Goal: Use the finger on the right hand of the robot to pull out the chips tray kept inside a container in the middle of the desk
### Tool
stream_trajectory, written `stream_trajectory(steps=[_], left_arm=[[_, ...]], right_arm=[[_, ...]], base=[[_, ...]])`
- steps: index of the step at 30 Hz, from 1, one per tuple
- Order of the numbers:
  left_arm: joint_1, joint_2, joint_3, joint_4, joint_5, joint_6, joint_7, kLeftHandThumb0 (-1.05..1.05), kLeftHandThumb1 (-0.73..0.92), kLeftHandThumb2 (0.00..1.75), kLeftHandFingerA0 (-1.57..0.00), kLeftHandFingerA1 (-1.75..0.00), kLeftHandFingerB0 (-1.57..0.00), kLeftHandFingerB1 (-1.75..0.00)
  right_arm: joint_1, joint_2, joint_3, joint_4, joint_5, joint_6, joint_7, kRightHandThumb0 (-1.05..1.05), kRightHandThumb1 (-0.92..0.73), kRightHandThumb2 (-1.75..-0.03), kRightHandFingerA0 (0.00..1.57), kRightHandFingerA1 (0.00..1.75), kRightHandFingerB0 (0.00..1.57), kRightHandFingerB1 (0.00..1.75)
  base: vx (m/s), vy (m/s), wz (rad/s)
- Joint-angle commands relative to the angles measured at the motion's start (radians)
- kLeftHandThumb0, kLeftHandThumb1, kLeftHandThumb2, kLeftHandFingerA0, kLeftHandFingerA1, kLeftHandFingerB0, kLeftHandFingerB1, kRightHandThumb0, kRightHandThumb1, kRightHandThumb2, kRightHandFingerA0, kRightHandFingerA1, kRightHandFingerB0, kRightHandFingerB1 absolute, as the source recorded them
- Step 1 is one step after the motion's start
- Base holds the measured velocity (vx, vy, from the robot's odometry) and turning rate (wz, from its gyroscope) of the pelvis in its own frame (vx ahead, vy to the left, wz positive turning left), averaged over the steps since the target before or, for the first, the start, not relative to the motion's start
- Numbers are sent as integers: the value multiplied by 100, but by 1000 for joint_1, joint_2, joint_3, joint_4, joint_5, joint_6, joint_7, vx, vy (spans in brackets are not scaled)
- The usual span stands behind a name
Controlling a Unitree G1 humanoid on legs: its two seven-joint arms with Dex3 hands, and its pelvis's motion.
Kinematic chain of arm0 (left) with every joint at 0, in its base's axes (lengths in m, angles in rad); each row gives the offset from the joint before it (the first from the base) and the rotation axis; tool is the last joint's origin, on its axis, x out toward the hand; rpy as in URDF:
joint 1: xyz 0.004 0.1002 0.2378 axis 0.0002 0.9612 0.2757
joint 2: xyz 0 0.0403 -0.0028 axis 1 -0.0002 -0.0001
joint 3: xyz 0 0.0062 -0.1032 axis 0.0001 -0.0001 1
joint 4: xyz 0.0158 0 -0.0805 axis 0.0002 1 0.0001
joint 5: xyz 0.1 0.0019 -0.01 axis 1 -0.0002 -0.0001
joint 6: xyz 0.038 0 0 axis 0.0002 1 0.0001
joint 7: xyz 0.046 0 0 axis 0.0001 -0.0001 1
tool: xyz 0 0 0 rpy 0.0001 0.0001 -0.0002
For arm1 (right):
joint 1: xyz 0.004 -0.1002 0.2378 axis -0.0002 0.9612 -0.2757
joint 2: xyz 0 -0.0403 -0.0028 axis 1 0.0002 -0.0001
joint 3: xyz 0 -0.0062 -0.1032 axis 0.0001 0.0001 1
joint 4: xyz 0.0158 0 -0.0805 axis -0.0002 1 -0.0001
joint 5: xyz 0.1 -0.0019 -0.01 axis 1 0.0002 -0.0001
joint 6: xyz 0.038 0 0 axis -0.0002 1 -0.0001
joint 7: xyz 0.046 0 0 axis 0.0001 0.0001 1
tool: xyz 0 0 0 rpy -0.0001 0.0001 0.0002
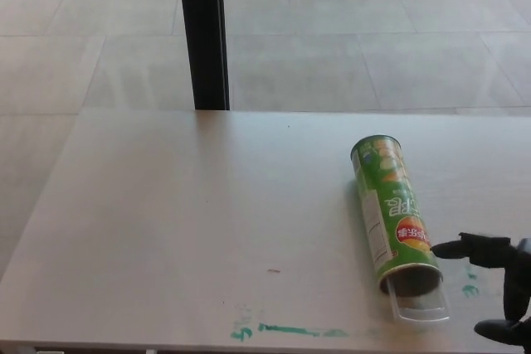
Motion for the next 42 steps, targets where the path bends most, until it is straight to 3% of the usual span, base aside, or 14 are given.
stream_trajectory(steps=[1,3,5,9,12,13,25,26,27,28,31,37,38,42], left_arm=[[9,25,2,4,3,8,-5,-25,63,63,-60,-75,-52,-61],[10,26,0,1,5,6,-3,-26,64,63,-60,-75,-51,-60],[6,28,-1,11,6,4,-5,-25,64,63,-61,-75,-51,-61],[14,30,-5,3,5,-5,-8,-26,64,63,-59,-73,-51,-60],[21,29,-5,-15,5,8,-4,-24,64,63,-59,-73,-51,-60],[15,29,-6,-5,7,5,0,-24,65,62,-61,-74,-52,-60],[1,24,-12,12,4,4,1,-24,63,62,-61,-75,-52,-60],[1,24,-10,11,1,6,0,-24,63,62,-61,-75,-51,-60],[2,26,-11,12,2,3,0,-25,63,62,-61,-75,-51,-61],[1,29,-11,12,2,4,-2,-25,63,63,-60,-75,-51,-60],[3,34,-4,6,-3,12,-6,-25,63,63,-60,-74,-51,-61],[7,38,-11,0,3,11,-8,-25,65,63,-60,-73,-52,-61],[10,39,-12,-6,4,14,-7,-25,65,63,-60,-73,-52,-61],[10,36,-13,-7,5,5,-2,-26,64,64,-60,-74,-52,-61]], right_arm=[[-11,-32,46,54,-138,-60,-15,-41,-53,-77,82,118,25,42],[-11,-27,53,52,-151,-56,-16,-33,-59,-59,78,129,29,31],[-6,-20,58,34,-168,-48,-13,-41,-53,-76,81,117,24,41],[-10,-6,65,29,-189,-53,-17,-34,-58,-59,77,128,29,32],[-9,-2,70,31,-207,-59,-21,-41,-53,-78,81,118,22,42],[-7,1,70,31,-209,-57,-19,-34,-59,-59,77,130,29,31],[-19,26,108,65,-261,-86,-19,-36,-63,-59,75,132,28,34],[-23,30,118,68,-277,-89,-23,-43,-54,-80,83,121,23,44],[-27,31,124,78,-281,-99,-29,-35,-62,-61,76,138,29,34],[-29,33,129,89,-282,-104,-29,-42,-54,-81,82,122,23,45],[-29,41,149,105,-305,-93,-21,-36,-62,-61,75,139,29,35],[-18,57,185,148,-333,-95,-38,-43,-52,-80,85,123,25,46],[-16,59,192,142,-341,-82,-27,-37,-63,-58,78,136,28,36],[-4,55,201,151,-351,-107,-64,-38,-59,-61,84,143,29,38]], base=[[0,0,0],[0,0,0],[0,0,0],[0,0,0],[0,0,0],[0,0,0],[0,0,0],[0,0,0],[0,0,0],[0,0,0],[0,0,0],[0,0,0],[0,0,0],[0,0,0]])
